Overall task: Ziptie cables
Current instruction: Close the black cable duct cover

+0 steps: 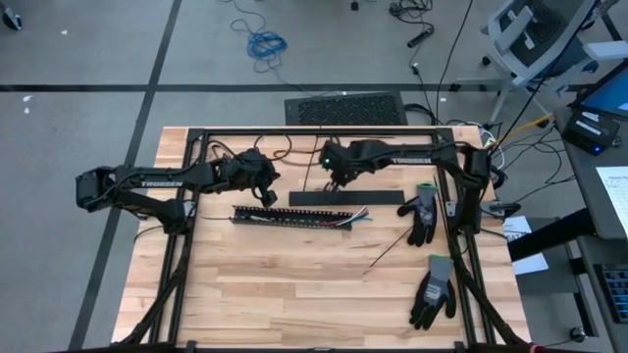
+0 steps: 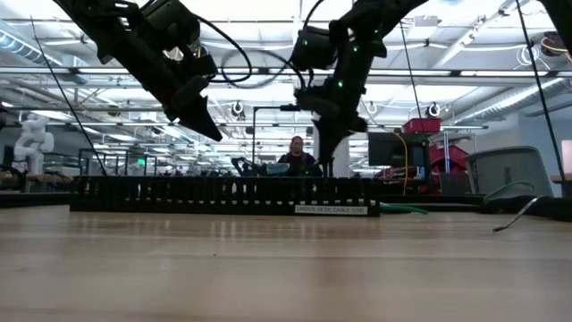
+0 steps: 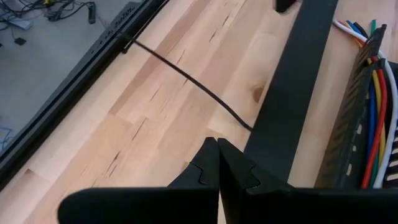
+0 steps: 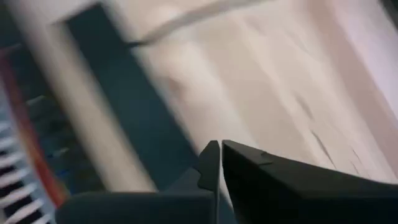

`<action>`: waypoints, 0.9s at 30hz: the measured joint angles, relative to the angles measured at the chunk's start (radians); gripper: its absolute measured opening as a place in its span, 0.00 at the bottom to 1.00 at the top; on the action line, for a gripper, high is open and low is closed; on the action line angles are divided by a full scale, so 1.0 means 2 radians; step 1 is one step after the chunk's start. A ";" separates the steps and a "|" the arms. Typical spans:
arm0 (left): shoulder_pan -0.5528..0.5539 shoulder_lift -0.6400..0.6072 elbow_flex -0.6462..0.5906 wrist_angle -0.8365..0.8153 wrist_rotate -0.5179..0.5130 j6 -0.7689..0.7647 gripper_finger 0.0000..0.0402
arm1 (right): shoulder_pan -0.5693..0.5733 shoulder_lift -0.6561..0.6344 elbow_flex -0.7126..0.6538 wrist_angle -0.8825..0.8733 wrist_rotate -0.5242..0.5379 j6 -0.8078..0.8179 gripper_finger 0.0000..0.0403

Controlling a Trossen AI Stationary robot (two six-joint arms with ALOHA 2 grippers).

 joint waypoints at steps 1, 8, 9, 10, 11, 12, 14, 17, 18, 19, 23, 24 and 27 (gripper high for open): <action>0.000 0.000 0.000 0.000 0.000 0.000 0.00 | 0.005 -0.002 0.000 0.011 -0.010 -0.031 0.04; 0.000 0.000 0.000 -0.001 0.000 0.000 0.00 | 0.036 0.020 0.001 0.130 -0.014 -0.202 0.32; 0.000 0.000 0.000 -0.005 0.000 0.000 0.00 | 0.038 0.023 0.001 0.134 -0.014 -0.189 0.36; 0.000 0.000 0.000 -0.011 0.000 0.000 0.00 | 0.039 0.026 0.001 0.130 -0.014 -0.172 0.41; 0.000 0.000 0.000 -0.017 0.000 -0.001 0.00 | 0.039 0.030 0.002 0.122 -0.014 -0.157 0.46; 0.000 0.000 0.000 -0.023 0.000 -0.003 0.00 | 0.041 0.033 0.002 0.109 -0.013 -0.148 0.50; 0.000 0.000 0.000 -0.036 0.000 -0.003 0.00 | 0.041 0.040 0.001 0.081 -0.011 -0.150 0.57; 0.000 0.000 0.000 -0.041 0.000 -0.003 0.00 | 0.043 0.049 0.001 0.084 -0.012 -0.181 0.67; 0.000 0.000 0.000 -0.039 0.000 -0.003 0.00 | 0.044 0.054 0.001 0.091 -0.014 -0.184 0.70; 0.000 0.000 0.000 -0.038 0.000 -0.004 0.00 | 0.044 0.057 0.002 0.096 -0.016 -0.186 0.72; 0.000 0.000 0.000 -0.038 0.000 -0.004 0.00 | 0.043 0.070 0.002 0.100 -0.029 -0.200 0.78; 0.000 0.000 0.000 -0.039 0.000 -0.004 0.00 | 0.043 0.072 0.002 0.107 -0.029 -0.203 0.78; 0.000 0.000 0.000 -0.038 -0.004 -0.004 0.00 | 0.043 0.072 0.002 0.125 -0.041 -0.205 0.79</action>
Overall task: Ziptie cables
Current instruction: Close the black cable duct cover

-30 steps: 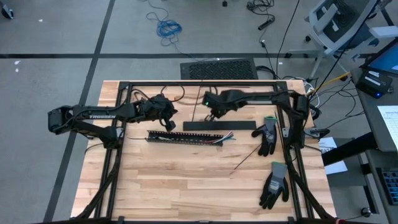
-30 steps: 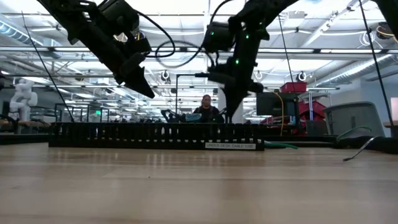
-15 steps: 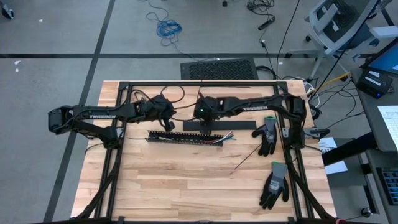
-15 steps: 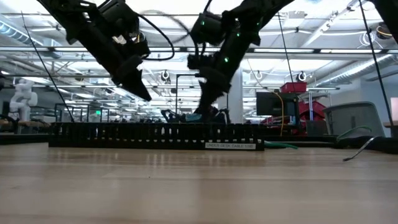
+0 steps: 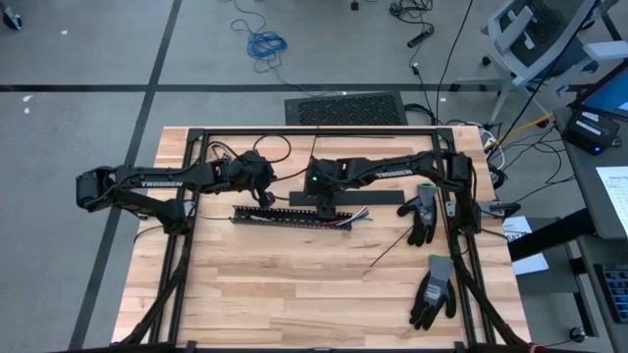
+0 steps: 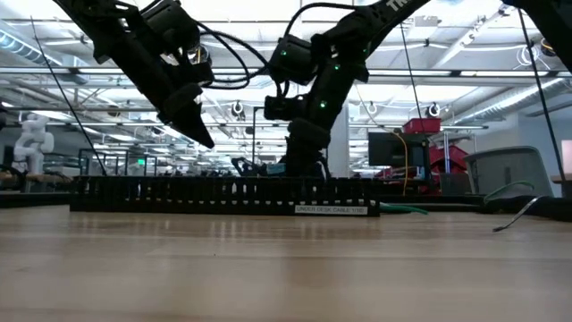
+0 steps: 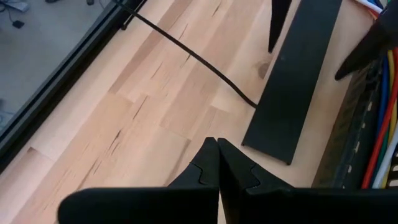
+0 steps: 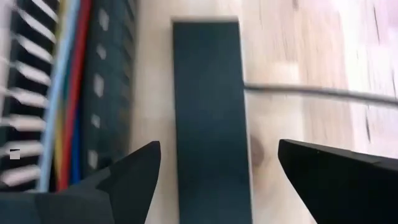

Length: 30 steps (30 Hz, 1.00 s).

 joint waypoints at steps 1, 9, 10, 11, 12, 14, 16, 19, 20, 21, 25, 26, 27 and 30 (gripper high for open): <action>0.000 0.000 0.000 0.000 0.000 0.000 0.00 | 0.000 0.000 0.000 0.007 -0.002 -0.003 0.79; 0.000 0.000 0.000 0.001 -0.001 0.000 0.00 | 0.001 0.024 0.004 0.027 -0.013 -0.002 0.79; 0.000 0.000 0.000 -0.001 -0.001 0.000 0.00 | 0.001 0.029 0.006 0.020 -0.013 -0.001 0.79; 0.000 0.000 0.000 -0.002 -0.001 0.000 0.00 | 0.001 0.035 0.011 0.019 -0.012 0.000 0.79; 0.000 0.000 0.000 0.000 -0.001 0.000 0.00 | 0.001 0.040 0.018 0.025 -0.012 0.002 0.79; 0.000 0.000 0.000 -0.002 -0.003 0.000 0.00 | 0.001 0.052 0.032 0.026 -0.012 0.005 0.79; 0.000 0.000 0.000 -0.001 -0.003 -0.001 0.00 | 0.000 0.065 0.043 0.025 -0.012 0.007 0.79; 0.000 0.000 0.000 -0.002 -0.003 -0.001 0.00 | 0.000 0.077 0.058 0.013 -0.013 0.005 0.79; 0.000 0.000 0.000 -0.002 -0.003 -0.001 0.00 | 0.001 0.080 0.062 0.006 -0.016 0.003 0.79; 0.000 0.000 0.000 -0.001 -0.003 -0.001 0.00 | 0.001 0.082 0.064 -0.001 -0.021 0.001 0.79; 0.000 0.000 0.000 -0.001 -0.003 -0.001 0.00 | 0.000 0.087 0.066 -0.018 -0.027 -0.004 0.79; 0.000 0.000 0.000 -0.002 -0.003 -0.001 0.00 | 0.000 0.087 0.066 -0.023 -0.027 -0.005 0.79; 0.000 0.000 0.000 -0.001 -0.003 -0.001 0.00 | 0.000 0.087 0.066 -0.026 -0.027 -0.006 0.79; 0.000 0.000 0.000 -0.001 -0.006 -0.001 0.00 | 0.000 0.087 0.066 -0.034 -0.028 -0.015 0.76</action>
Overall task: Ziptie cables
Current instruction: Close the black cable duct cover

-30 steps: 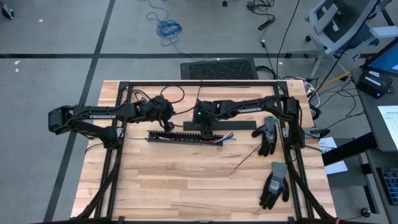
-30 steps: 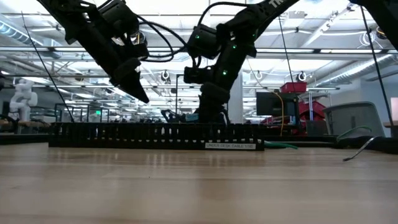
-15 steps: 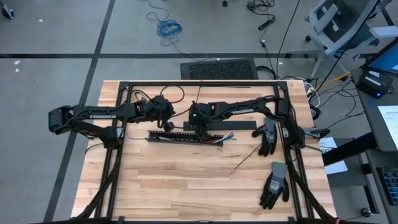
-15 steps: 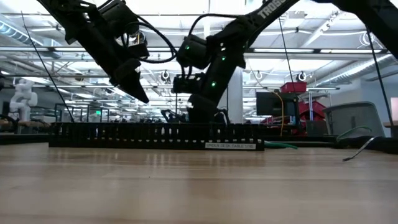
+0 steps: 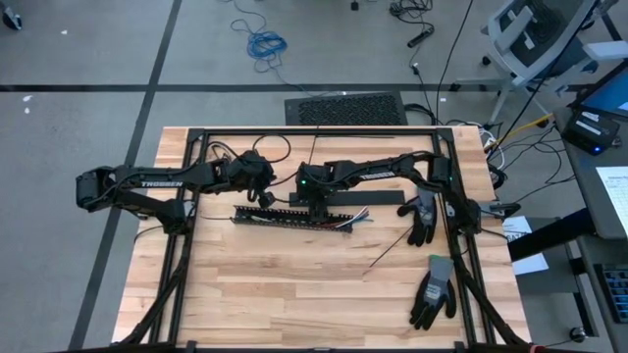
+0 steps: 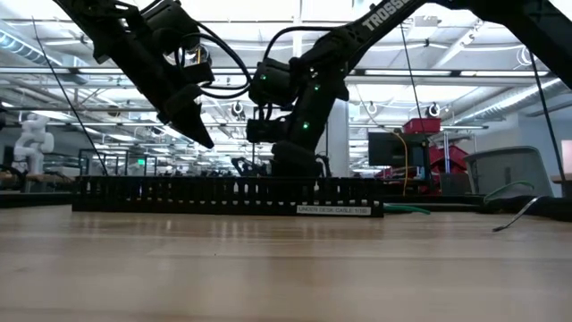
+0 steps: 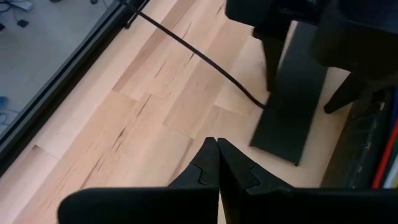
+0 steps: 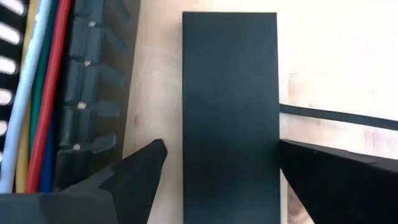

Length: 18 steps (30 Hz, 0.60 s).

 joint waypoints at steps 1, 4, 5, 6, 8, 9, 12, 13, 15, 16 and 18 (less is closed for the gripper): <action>0.000 0.000 0.000 0.000 -0.003 0.000 0.00 | 0.000 0.000 0.000 -0.003 0.000 -0.004 0.74; 0.000 0.000 0.000 0.000 -0.005 0.000 0.00 | 0.001 0.000 -0.001 -0.008 -0.001 -0.007 0.66; 0.000 0.000 0.000 0.000 -0.006 0.000 0.00 | 0.001 0.000 -0.001 -0.008 -0.002 -0.007 0.63; 0.000 0.000 0.000 0.001 -0.006 0.000 0.00 | 0.001 0.000 -0.001 -0.008 0.000 -0.008 0.61; 0.000 0.000 0.000 0.001 -0.006 0.000 0.00 | 0.001 0.000 -0.001 -0.009 -0.001 -0.009 0.55; 0.000 0.000 0.000 0.001 -0.006 0.000 0.00 | 0.001 0.000 -0.001 -0.010 -0.001 -0.009 0.53; 0.000 0.000 0.000 0.001 -0.008 0.000 0.00 | 0.001 0.000 -0.001 -0.010 0.002 -0.009 0.49; 0.000 0.000 0.000 0.001 -0.008 0.000 0.00 | 0.001 0.000 -0.002 -0.010 0.001 -0.009 0.49; 0.000 0.000 0.000 0.001 -0.009 0.000 0.00 | 0.001 0.001 -0.002 -0.010 0.002 -0.009 0.50; 0.000 0.000 0.000 0.001 -0.010 0.000 0.00 | 0.001 0.001 -0.002 -0.010 0.002 -0.009 0.51; 0.000 0.000 0.000 0.001 -0.011 0.000 0.00 | 0.001 0.001 -0.002 -0.009 0.002 -0.009 0.51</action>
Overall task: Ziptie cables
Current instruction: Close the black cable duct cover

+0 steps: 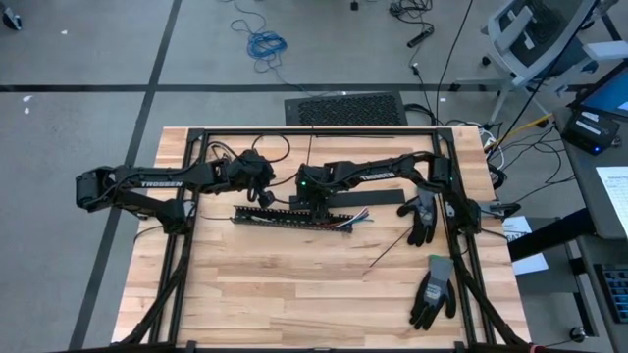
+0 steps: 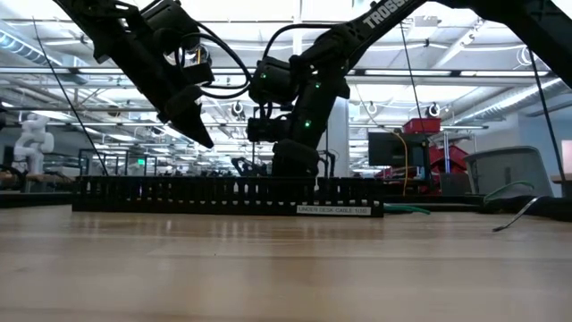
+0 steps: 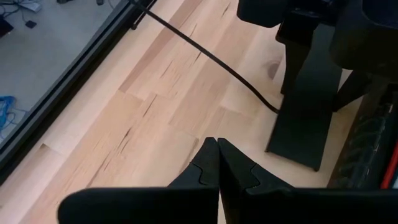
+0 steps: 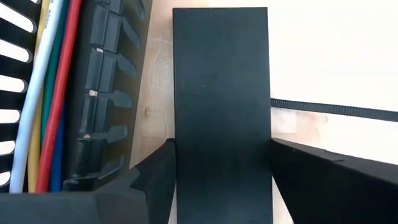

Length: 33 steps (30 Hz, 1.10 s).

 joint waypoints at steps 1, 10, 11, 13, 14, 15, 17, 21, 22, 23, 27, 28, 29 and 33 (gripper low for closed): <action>0.000 0.000 0.000 0.000 -0.001 0.000 0.00 | 0.000 0.000 0.000 0.000 0.000 0.000 0.51; 0.000 0.000 0.000 0.000 -0.008 0.000 0.00 | 0.000 0.000 0.000 0.000 0.001 0.001 0.50; 0.000 0.000 0.000 0.000 -0.008 0.000 0.00 | 0.000 0.000 0.000 0.000 0.001 0.001 0.50; 0.000 0.000 0.000 0.000 -0.008 0.000 0.00 | 0.000 0.000 0.001 -0.001 0.001 0.002 0.50; 0.000 0.000 0.000 0.000 -0.008 0.000 0.00 | 0.000 0.000 0.004 -0.004 0.001 0.004 0.50; 0.000 0.000 0.000 0.000 -0.008 0.000 0.00 | 0.000 0.001 0.007 -0.005 0.002 0.006 0.50; 0.000 0.000 0.000 0.000 -0.008 0.000 0.00 | 0.000 0.002 0.016 -0.011 0.003 0.008 0.50; 0.000 0.000 0.000 0.000 -0.008 0.000 0.00 | -0.002 0.005 0.036 -0.020 0.005 0.016 0.50; 0.000 0.000 0.000 0.000 -0.008 0.000 0.00 | -0.003 0.005 0.042 -0.021 0.008 0.017 0.50; 0.000 0.000 0.000 0.000 -0.008 0.001 0.00 | -0.005 0.005 0.047 -0.023 0.010 0.017 0.50; 0.000 0.000 0.000 0.001 -0.008 0.001 0.00 | -0.012 0.005 0.063 -0.042 0.009 0.018 0.49; 0.000 0.000 0.000 0.002 -0.009 0.001 0.00 | -0.014 0.005 0.067 -0.045 0.009 0.019 0.49; 0.000 0.000 0.000 0.003 -0.012 0.001 0.00 | -0.016 0.005 0.072 -0.047 0.008 0.019 0.49; 0.000 0.000 0.000 0.004 -0.045 0.008 0.00 | -0.022 0.004 0.092 -0.074 0.006 0.019 0.49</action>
